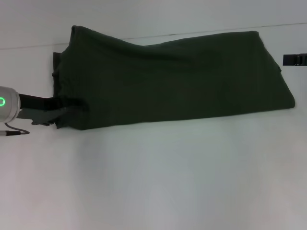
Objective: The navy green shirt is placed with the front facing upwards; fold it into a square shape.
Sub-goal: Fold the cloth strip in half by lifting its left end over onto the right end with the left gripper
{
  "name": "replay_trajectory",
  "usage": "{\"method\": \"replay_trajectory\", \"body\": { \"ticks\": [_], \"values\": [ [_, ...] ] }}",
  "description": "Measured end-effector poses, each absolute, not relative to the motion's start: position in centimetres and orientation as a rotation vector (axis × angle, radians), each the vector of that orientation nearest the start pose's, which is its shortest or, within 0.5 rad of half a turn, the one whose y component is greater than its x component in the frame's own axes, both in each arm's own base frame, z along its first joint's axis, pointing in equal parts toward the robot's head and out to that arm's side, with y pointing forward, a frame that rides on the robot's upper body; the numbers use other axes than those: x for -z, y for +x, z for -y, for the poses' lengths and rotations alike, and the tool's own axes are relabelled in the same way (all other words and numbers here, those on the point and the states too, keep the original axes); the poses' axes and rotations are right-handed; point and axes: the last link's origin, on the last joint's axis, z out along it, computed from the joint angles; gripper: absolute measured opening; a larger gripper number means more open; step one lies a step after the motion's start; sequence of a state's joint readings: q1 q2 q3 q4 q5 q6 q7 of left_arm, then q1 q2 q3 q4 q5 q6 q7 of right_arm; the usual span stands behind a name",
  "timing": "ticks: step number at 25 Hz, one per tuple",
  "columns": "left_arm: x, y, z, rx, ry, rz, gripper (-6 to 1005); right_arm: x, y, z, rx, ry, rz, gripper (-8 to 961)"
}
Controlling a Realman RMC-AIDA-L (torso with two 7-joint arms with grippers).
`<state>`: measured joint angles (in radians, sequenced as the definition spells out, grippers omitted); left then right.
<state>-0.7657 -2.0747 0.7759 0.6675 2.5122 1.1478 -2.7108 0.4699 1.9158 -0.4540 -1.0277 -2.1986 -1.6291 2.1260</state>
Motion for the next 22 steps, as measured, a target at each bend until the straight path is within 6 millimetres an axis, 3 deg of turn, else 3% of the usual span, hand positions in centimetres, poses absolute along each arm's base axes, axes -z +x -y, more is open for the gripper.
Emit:
{"method": "replay_trajectory", "body": {
  "ticks": [15, 22],
  "values": [
    [1.17, -25.87, -40.94, 0.096, -2.045, 1.798, 787, -15.74, 31.00, -33.52, -0.548, -2.210, -1.286, 864],
    [1.18, -25.82, -40.91, 0.078, -2.052, 1.794, 496, -15.66, 31.35, -33.51, -0.518, -2.199, -1.299, 861]
  ]
}}
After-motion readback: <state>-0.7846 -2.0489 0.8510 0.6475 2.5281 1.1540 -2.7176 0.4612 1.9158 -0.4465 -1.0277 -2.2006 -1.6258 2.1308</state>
